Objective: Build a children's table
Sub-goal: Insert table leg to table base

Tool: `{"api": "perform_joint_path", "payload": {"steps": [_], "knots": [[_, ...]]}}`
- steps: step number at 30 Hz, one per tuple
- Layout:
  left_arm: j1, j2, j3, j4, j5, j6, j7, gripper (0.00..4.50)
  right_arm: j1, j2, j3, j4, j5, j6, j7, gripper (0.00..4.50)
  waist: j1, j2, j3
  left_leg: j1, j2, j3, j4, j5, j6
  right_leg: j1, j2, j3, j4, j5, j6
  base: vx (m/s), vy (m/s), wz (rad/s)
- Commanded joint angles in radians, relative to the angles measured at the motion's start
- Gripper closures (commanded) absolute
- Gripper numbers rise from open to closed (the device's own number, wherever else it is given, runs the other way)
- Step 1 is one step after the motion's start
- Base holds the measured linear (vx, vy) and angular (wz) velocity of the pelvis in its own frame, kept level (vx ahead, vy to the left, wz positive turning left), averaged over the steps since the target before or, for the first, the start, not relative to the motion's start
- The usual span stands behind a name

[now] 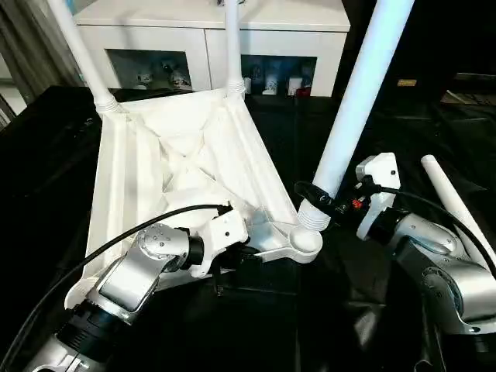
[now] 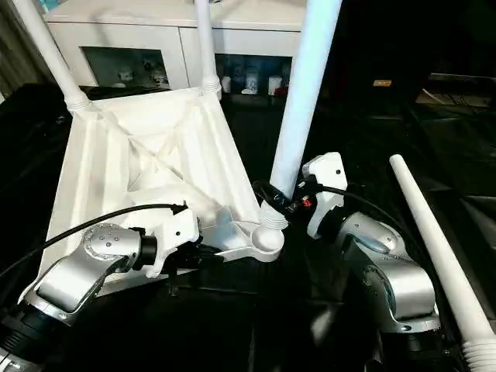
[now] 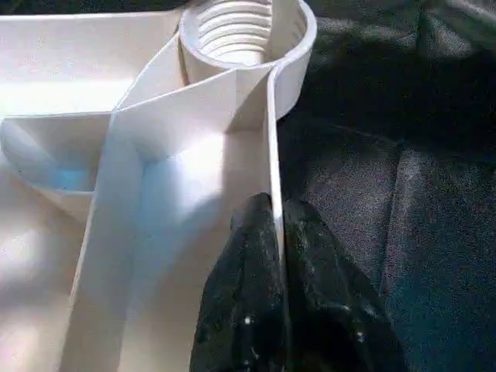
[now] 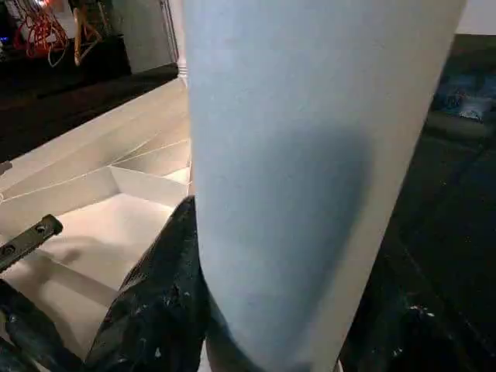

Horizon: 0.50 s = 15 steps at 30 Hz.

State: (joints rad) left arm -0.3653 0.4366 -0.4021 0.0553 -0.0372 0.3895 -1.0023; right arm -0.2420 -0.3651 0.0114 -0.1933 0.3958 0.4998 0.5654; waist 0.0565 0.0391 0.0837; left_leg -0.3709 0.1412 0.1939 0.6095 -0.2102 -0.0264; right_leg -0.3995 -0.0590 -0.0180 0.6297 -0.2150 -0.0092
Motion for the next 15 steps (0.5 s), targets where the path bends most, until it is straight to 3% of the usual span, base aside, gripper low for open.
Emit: {"api": "perform_joint_path", "payload": {"steps": [1, 9, 15], "knots": [[0.001, 0.014, -0.007, 0.025, 0.009, 0.029, -0.004, 4.36, -0.018, 0.002, 0.01, -0.017, -0.002, 0.005, 0.0, 2.64, 0.004, -0.004, -0.057, 0.009, 0.083, -0.044, -0.081, -0.14, 0.049, 0.046, -0.09, 0.049, -0.082, -0.104, -0.255, 0.0, 0.0, 0.0], [-0.01, 0.016, -0.007, 0.041, 0.016, 0.012, -0.002, 4.36, -0.022, 0.004, 0.017, -0.017, 0.007, 0.017, 0.012, 2.64, 0.004, 0.0, -0.057, 0.009, 0.084, -0.045, -0.081, -0.142, 0.048, 0.046, -0.089, 0.048, -0.081, -0.096, -0.257, 0.0, 0.0, 0.0], [-0.028, 0.021, -0.013, 0.066, 0.025, -0.011, -0.007, 4.36, -0.03, -0.01, 0.033, -0.033, 0.057, 0.11, 0.044, 2.64, 0.005, 0.001, -0.053, 0.012, 0.085, -0.046, -0.086, -0.18, 0.034, 0.043, -0.091, 0.05, -0.088, -0.17, -0.247, 0.0, 0.0, 0.0]]}}
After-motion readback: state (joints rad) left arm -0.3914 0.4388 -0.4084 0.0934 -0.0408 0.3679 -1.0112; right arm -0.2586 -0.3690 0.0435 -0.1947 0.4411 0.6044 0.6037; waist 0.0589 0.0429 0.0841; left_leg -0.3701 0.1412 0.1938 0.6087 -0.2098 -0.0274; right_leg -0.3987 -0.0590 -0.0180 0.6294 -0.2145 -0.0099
